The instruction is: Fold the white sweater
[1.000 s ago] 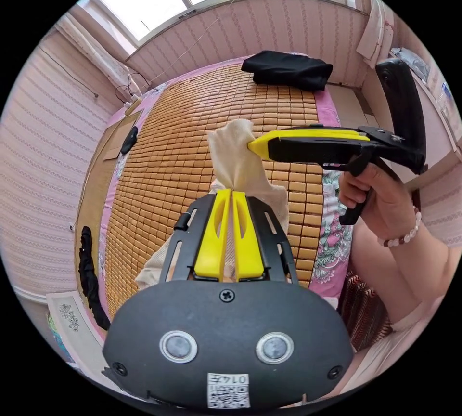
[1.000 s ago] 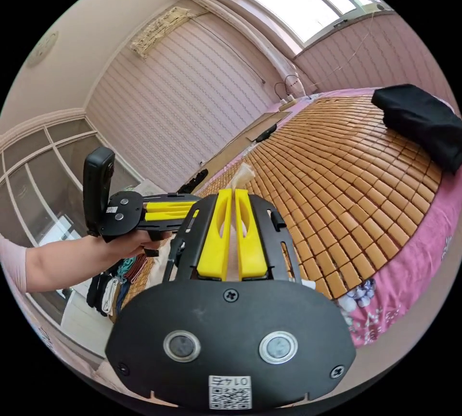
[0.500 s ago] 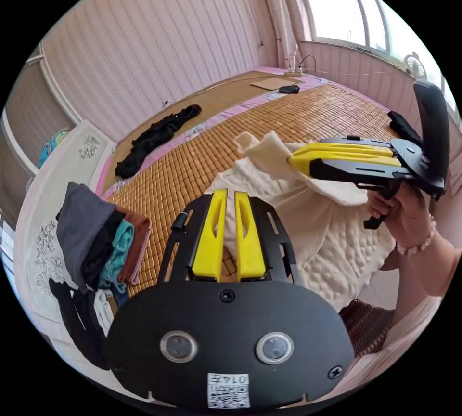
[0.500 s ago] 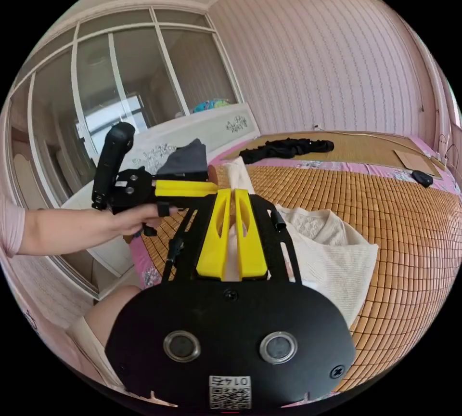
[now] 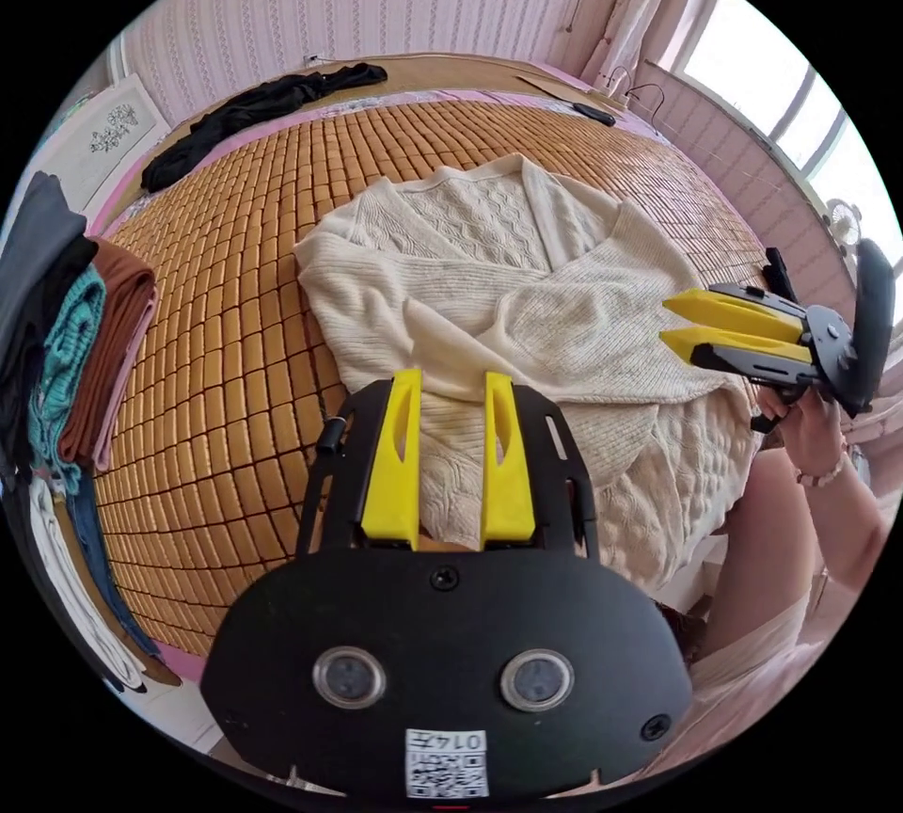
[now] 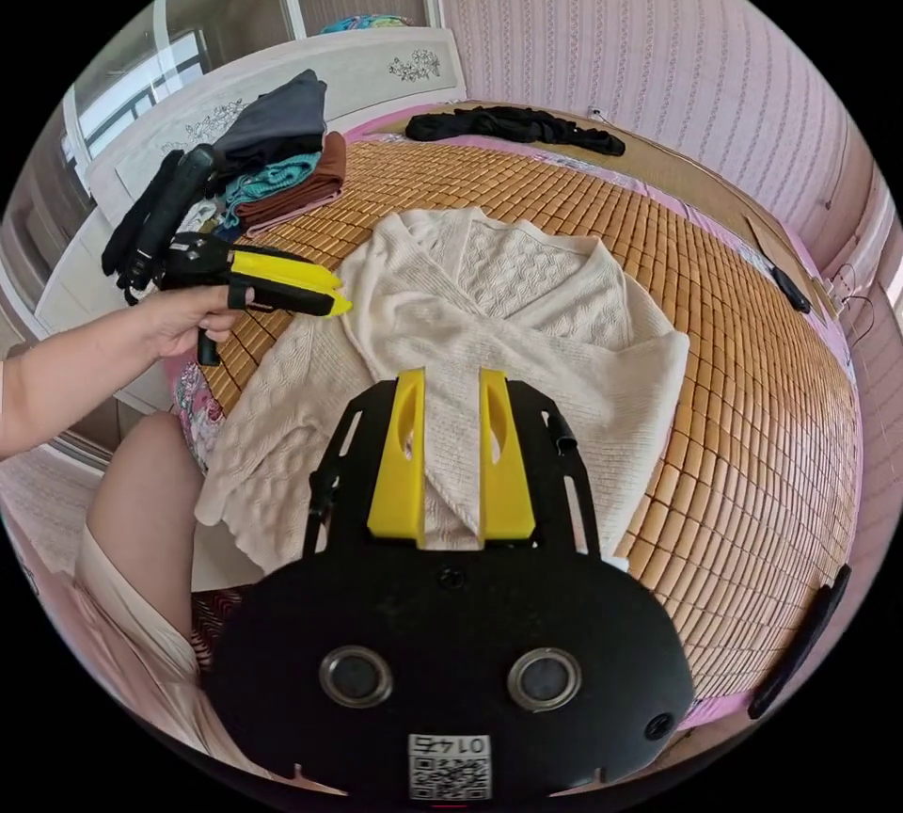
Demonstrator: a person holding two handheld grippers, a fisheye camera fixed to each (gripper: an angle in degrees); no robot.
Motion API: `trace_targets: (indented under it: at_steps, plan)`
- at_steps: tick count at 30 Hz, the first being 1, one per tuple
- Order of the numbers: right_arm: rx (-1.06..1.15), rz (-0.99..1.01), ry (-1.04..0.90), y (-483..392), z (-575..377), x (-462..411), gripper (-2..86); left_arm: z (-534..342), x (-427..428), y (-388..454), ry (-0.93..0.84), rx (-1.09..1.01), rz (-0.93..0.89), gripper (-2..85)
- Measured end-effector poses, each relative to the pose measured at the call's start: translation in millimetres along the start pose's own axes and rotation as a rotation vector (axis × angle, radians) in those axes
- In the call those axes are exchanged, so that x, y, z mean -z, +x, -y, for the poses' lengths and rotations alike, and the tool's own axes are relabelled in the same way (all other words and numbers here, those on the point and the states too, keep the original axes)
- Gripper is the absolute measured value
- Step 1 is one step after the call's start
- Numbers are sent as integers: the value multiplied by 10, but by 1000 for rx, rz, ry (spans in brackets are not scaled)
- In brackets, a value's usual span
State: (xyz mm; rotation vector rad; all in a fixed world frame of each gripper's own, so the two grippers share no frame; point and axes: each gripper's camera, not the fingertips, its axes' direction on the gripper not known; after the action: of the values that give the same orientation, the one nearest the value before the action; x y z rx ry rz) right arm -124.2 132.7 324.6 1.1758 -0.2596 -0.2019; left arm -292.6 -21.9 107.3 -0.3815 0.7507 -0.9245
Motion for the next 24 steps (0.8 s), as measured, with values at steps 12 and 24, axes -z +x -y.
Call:
trace_targets:
  at_steps: [12, 24]
  plan:
    - [338, -2, -162, -1006, 1467, -566, 104, -434, 215, -458, 50, 26, -8, -8]
    - [358, -129, -334, -1206, 1805, -690, 45, -575, 409, -784, 111, 30, -35, -10]
